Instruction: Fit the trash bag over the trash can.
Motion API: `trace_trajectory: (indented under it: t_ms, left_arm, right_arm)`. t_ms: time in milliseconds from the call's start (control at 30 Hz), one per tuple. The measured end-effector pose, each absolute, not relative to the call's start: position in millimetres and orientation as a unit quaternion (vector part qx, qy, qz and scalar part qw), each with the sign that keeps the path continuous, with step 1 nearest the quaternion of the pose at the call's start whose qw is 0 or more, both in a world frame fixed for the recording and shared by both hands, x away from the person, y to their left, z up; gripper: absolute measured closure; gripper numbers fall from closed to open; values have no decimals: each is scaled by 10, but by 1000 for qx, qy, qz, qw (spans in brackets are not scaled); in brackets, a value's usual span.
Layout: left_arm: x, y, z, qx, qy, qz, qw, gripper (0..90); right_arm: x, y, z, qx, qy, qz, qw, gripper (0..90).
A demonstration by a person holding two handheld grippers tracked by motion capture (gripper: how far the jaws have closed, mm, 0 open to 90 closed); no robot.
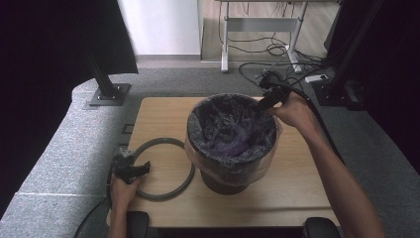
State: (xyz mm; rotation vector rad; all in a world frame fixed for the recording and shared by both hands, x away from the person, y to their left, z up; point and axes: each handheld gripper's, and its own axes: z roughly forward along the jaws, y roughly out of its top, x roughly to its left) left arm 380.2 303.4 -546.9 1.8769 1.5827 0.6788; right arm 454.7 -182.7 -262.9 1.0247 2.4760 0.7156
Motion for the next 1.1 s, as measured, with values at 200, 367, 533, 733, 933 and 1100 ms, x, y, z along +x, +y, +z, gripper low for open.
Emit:
trace_trajectory:
  t_ms: [200, 367, 533, 733, 933, 1100]
  left_arm:
    - [3802, 3031, -5469, 704, 595, 255, 292, 123]
    - [3801, 3028, -5469, 704, 595, 256, 292, 124]
    - [3800, 3028, -5469, 704, 595, 256, 292, 124]
    - [3782, 3041, -5468, 710, 588, 252, 294, 123]
    - [3755, 3074, -5467, 720, 575, 247, 299, 131]
    - [3736, 3077, -5462, 723, 574, 245, 297, 130]
  right_arm:
    - [4266, -2044, -2702, 388, 880, 217, 163, 496]
    - [4328, -2000, -3003, 381, 891, 220, 109, 549]
    - [4329, -2090, -2927, 372, 877, 267, 144, 314]
    - [4240, -2275, -2816, 357, 861, 323, 166, 53]
    - [4132, -2505, -2837, 347, 847, 354, 189, 0]
    - [3999, -2704, -2886, 342, 836, 378, 203, 0]
